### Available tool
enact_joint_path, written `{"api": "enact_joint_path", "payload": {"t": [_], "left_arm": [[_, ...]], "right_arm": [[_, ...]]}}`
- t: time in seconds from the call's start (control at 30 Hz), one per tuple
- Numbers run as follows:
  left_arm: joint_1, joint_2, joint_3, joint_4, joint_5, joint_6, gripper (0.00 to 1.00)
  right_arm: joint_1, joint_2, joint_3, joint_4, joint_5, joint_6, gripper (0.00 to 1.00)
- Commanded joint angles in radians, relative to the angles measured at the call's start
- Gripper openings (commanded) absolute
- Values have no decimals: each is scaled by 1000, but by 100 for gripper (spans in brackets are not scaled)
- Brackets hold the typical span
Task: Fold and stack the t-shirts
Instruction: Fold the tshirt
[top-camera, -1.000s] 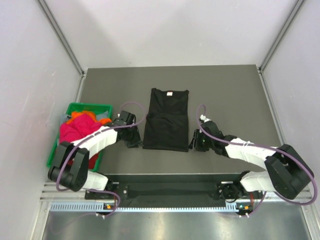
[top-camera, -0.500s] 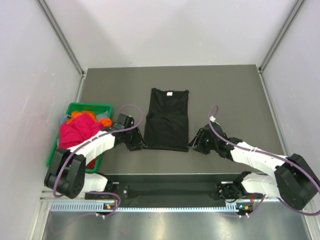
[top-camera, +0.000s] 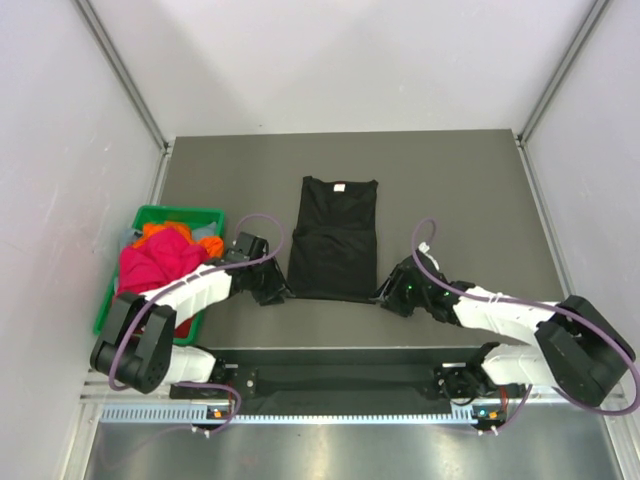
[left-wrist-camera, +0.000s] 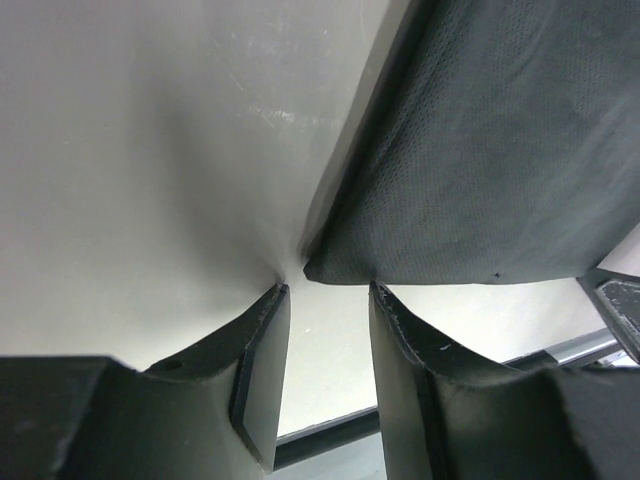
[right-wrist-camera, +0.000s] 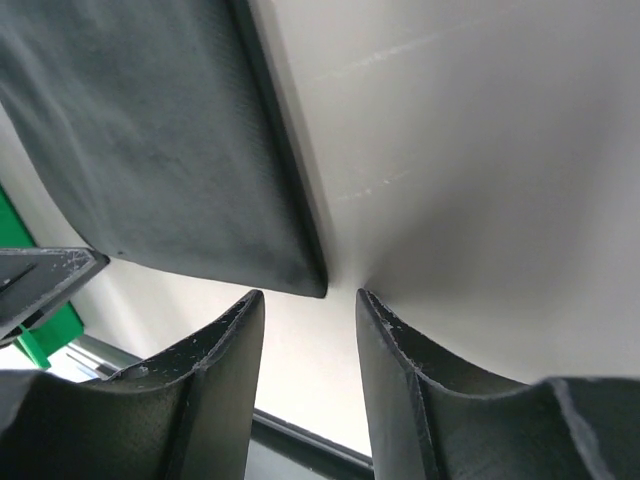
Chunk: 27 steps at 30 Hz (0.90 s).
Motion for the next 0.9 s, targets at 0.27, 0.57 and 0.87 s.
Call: {"api": "enact_joint_path", "payload": {"t": [0.27, 0.57, 0.87], "left_arm": [[2, 37, -19, 75, -63, -18, 37], [2, 20, -5, 57, -86, -8, 0], [-12, -111, 21, -29, -105, 5, 0]], "right_arm": [[49, 63, -18, 31, 90, 65, 39], [67, 75, 8, -41, 134, 44, 13], [92, -66, 22, -161, 203, -41, 0]]}}
